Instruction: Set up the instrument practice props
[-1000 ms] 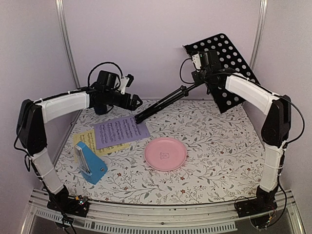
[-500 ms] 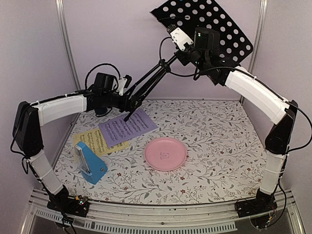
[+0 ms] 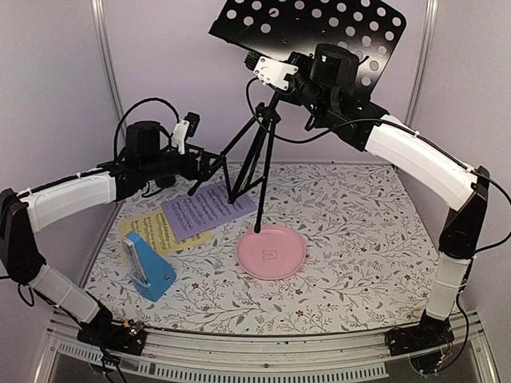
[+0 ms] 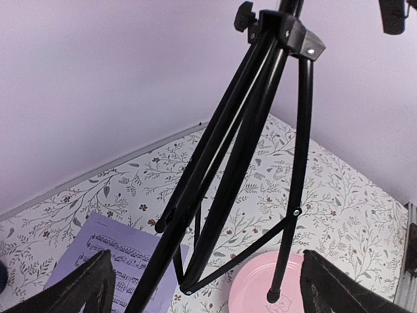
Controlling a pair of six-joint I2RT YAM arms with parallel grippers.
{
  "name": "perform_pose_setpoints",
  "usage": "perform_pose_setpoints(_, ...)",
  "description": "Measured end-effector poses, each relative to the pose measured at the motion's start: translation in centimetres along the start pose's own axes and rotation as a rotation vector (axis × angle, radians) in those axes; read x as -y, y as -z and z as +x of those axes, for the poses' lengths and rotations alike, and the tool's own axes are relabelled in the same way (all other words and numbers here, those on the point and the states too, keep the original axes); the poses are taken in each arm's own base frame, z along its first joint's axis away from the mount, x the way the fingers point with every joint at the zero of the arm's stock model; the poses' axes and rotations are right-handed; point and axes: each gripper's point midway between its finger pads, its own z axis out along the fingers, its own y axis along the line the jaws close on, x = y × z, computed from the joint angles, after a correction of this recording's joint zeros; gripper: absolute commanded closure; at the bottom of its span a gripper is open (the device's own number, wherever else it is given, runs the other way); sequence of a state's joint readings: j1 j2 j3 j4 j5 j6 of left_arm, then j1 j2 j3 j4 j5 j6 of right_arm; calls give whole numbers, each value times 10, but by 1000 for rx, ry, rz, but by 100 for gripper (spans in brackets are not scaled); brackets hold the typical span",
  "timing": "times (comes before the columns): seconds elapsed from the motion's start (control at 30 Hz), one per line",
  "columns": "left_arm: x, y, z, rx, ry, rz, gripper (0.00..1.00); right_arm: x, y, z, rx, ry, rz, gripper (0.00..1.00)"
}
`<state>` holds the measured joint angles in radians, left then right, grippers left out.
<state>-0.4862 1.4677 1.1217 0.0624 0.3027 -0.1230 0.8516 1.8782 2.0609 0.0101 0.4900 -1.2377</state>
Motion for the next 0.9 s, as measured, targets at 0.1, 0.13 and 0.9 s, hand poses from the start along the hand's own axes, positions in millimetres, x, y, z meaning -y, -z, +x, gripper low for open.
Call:
perform_pose_setpoints(0.1, 8, 4, -11, 51, -17, 36, 1, 7, 3, -9, 18, 71, 34, 100)
perform_pose_setpoints(0.13, 9, 4, -12, 58, -20, 45, 1, 9, 5, -13, 28, 96, 44, 100)
perform_pose_setpoints(0.9, 42, -48, 27, -24, 7, 200, 8, 29, 46, 3, -2, 429, 111, 100)
